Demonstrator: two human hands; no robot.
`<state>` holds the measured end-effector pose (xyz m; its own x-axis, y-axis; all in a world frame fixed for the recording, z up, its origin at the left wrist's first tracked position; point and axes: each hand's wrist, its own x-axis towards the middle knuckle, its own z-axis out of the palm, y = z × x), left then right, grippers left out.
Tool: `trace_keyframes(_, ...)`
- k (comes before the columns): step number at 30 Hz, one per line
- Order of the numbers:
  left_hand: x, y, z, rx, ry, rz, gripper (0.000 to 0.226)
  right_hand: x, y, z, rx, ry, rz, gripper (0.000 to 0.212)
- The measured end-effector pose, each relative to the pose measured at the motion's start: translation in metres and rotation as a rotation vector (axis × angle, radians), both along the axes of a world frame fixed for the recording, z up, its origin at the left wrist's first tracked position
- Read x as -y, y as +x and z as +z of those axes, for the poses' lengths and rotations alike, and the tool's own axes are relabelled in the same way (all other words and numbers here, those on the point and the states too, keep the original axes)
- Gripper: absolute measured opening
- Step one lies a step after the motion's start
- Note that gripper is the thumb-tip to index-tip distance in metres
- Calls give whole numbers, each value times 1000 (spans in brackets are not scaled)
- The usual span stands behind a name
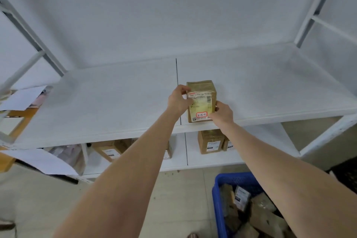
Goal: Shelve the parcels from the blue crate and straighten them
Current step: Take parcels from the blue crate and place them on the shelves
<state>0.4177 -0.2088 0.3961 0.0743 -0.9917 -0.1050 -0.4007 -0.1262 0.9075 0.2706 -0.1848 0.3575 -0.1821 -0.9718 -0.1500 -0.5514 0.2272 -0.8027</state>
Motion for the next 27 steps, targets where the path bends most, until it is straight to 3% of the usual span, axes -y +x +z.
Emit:
trace_keyframes(14,16,17,-21,7,45,32,37,18,19,-33,109,-9,-46,33)
trace_keyframes(22,7,23,-27,40,72,5,38,16,22,-46,39,-2,-28,38)
trace_keyframes(25,3,21,-25,158,39,-33,40,18,20,-42,8,12,22,55)
trace_keyframes(27,-1,18,-22,355,-9,-63,45,17,16,-34,-49,-2,45,77)
